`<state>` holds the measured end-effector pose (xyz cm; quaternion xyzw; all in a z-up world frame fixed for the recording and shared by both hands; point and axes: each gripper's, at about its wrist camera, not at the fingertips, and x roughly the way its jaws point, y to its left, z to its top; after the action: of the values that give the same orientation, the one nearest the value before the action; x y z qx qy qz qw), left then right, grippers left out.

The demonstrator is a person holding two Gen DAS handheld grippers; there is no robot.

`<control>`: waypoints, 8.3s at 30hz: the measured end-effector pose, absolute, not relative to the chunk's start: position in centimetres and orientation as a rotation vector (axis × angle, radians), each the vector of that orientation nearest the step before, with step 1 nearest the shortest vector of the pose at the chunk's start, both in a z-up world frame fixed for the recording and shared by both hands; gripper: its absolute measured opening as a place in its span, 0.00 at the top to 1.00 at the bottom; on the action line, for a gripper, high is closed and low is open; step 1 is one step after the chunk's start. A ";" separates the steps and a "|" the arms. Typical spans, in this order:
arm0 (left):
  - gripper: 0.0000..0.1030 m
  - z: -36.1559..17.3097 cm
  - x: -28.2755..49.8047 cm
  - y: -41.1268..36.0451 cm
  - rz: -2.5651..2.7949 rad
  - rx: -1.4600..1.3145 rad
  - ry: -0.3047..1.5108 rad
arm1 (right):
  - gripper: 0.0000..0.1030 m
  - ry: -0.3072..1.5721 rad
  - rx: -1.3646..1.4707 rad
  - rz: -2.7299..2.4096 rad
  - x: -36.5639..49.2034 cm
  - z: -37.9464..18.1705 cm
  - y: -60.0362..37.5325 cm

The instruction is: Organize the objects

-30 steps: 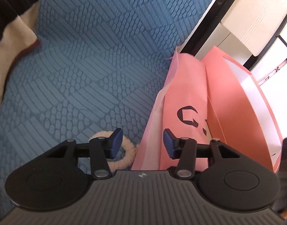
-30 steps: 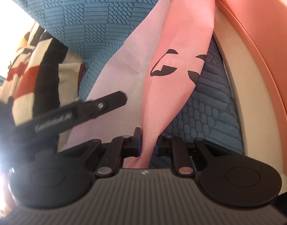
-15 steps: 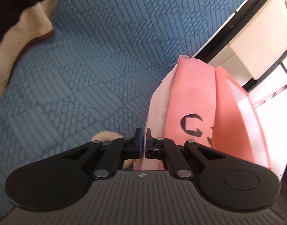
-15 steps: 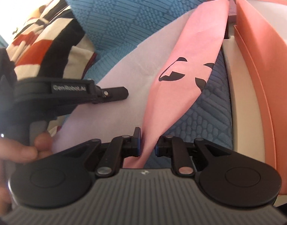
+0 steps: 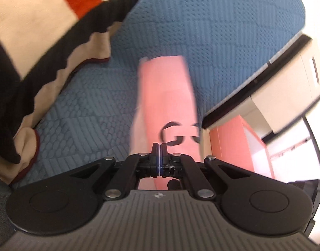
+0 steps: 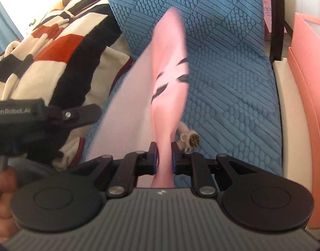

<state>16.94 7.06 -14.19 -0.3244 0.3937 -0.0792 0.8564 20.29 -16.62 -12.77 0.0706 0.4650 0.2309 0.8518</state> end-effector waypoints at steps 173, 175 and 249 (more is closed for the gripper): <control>0.38 -20.5 23.0 3.8 -0.093 -0.637 1.035 | 0.91 0.836 0.308 0.308 24.4 -13.4 -26.6; 0.38 -20.5 23.0 3.9 -0.073 -0.623 1.033 | 0.91 0.844 0.349 0.304 24.5 -13.5 -27.1; 0.70 -14.4 24.6 -1.3 -0.502 -0.369 0.767 | 0.95 0.979 0.340 0.300 21.9 -15.0 -24.6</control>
<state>24.61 -1.27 -14.40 -0.1769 0.3681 -0.2411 0.8804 21.90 -24.55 -14.96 0.1617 0.4660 0.1427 0.8581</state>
